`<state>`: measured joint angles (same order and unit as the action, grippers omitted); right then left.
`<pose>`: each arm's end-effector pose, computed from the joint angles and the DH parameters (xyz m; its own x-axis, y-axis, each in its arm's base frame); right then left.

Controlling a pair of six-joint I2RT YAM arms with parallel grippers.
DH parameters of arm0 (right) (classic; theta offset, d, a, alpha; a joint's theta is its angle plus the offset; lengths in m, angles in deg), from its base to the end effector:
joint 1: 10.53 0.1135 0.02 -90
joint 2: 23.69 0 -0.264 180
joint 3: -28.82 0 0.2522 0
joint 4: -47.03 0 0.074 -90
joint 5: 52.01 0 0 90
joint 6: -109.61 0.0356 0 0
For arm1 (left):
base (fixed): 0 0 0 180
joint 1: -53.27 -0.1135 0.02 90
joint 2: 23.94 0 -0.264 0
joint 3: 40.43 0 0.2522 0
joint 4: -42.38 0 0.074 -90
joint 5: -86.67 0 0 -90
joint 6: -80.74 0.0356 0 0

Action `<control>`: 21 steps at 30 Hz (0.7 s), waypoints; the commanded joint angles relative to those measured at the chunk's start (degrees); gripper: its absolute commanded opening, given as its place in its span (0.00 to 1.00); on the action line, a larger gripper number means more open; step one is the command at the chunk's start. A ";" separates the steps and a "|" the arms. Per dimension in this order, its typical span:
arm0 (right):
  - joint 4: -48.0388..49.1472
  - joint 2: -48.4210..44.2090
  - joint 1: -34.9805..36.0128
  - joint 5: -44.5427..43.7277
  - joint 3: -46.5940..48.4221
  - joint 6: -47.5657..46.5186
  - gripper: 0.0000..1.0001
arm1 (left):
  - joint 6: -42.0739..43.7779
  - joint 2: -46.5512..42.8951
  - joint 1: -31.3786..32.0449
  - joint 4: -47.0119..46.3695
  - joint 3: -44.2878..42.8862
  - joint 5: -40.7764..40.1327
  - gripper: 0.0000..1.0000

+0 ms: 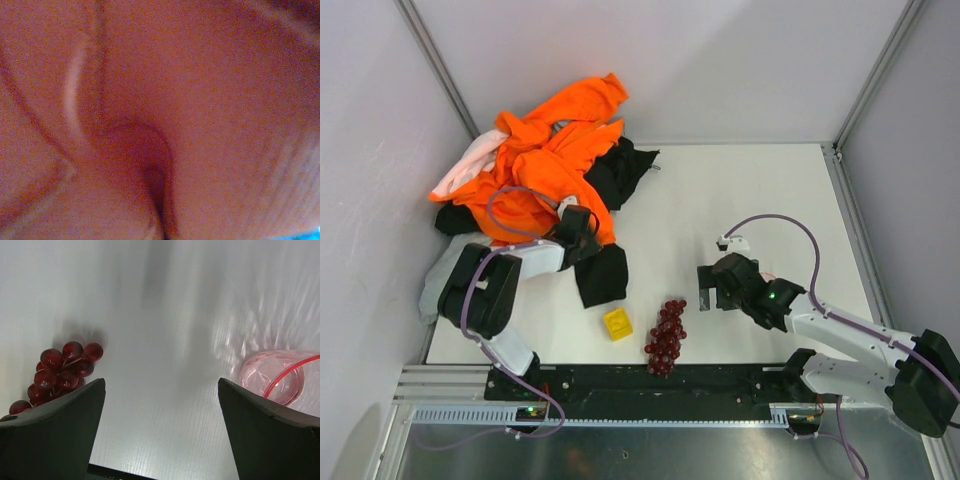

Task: Pick out a specific cloth from the pile

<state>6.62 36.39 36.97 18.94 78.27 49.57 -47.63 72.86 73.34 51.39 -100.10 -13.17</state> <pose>0.1463 0.1425 0.2121 -0.7339 -0.1022 -0.6715 -0.2213 0.9707 0.0941 0.3101 -0.1068 0.1448 -0.6718 -0.4057 -0.6197 -0.2425 0.9110 -0.3335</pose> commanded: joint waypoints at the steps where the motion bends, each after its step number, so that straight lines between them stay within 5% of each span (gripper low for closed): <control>1: 0.75 -1.94 0.03 -0.73 0.08 0.27 0.99 | 3.41 -6.91 2.93 7.82 2.69 3.63 0.01; 11: 0.25 -3.63 0.39 -0.54 -0.09 1.14 0.99 | 8.27 -23.16 3.41 15.23 -3.17 4.68 0.01; 21: 0.05 -4.40 0.38 -0.69 -0.24 0.89 0.99 | 13.56 -26.03 0.51 21.91 -19.52 3.62 0.01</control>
<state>6.57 33.20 36.99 18.98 78.16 50.02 -38.06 50.43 74.87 74.38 -110.79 -11.58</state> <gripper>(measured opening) 0.993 0.095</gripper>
